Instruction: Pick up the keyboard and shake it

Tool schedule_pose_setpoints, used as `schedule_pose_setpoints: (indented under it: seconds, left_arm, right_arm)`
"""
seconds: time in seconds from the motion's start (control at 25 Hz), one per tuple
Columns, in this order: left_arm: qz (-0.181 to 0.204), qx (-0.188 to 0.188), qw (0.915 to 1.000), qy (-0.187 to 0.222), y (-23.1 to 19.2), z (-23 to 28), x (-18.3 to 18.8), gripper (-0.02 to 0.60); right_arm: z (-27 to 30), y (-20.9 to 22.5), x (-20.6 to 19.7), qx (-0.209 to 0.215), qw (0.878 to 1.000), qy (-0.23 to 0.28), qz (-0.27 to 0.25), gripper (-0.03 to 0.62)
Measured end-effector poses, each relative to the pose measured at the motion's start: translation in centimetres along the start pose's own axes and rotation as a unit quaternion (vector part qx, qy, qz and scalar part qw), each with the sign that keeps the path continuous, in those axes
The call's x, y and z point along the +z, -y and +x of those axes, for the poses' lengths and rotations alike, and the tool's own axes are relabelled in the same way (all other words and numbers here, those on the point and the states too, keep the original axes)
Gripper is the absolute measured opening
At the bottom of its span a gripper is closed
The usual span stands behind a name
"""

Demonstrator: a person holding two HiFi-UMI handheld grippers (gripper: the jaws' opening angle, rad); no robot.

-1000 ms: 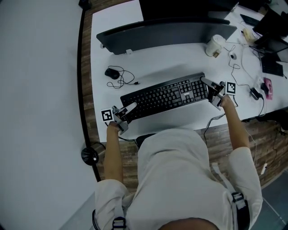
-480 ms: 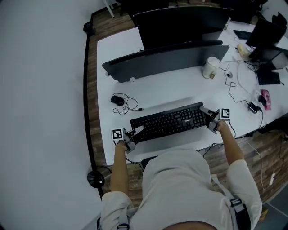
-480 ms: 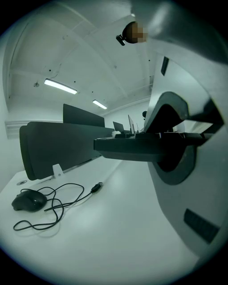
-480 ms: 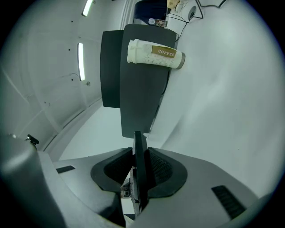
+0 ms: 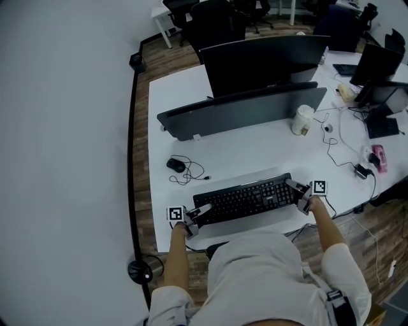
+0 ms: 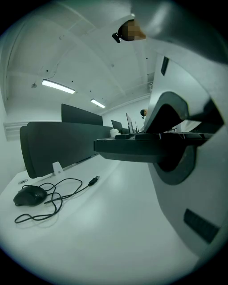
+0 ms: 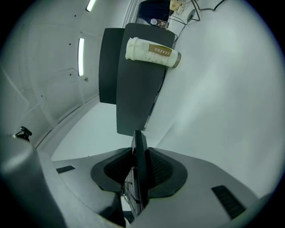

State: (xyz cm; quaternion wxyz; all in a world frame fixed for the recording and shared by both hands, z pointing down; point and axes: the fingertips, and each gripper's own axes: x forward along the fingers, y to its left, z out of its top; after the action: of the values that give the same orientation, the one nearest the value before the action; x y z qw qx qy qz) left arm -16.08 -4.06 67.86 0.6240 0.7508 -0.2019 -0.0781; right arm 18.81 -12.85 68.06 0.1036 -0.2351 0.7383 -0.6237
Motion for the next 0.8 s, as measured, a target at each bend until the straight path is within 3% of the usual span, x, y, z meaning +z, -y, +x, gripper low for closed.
schedule_pose_setpoints:
  seconds: [0.2, 0.36, 0.52, 0.8]
  left_arm:
    - [-0.022, 0.001, 0.9997, 0.007, 0.0, -0.3, -0.1, 0.101]
    - [-0.006, -0.006, 0.9999, 0.012, 0.1, -0.2, 0.2, 0.102]
    - [0.008, -0.014, 0.9998, 0.015, 0.3, -0.4, 0.4, 0.102]
    - [0.01, 0.002, 0.9997, 0.022, -0.5, -0.6, 0.3, 0.104]
  right_arm:
    - [0.3, -0.3, 0.1, -0.007, 1.0, 0.001, -0.021, 0.135]
    - [0.3, -0.7, 0.8, -0.013, 0.998, 0.013, -0.066, 0.138]
    - [0.8, -1.5, 0.8, -0.003, 0.998, 0.01, -0.054, 0.137]
    - [1.1, -1.3, 1.0, -0.007, 0.998, 0.007, -0.067, 0.137]
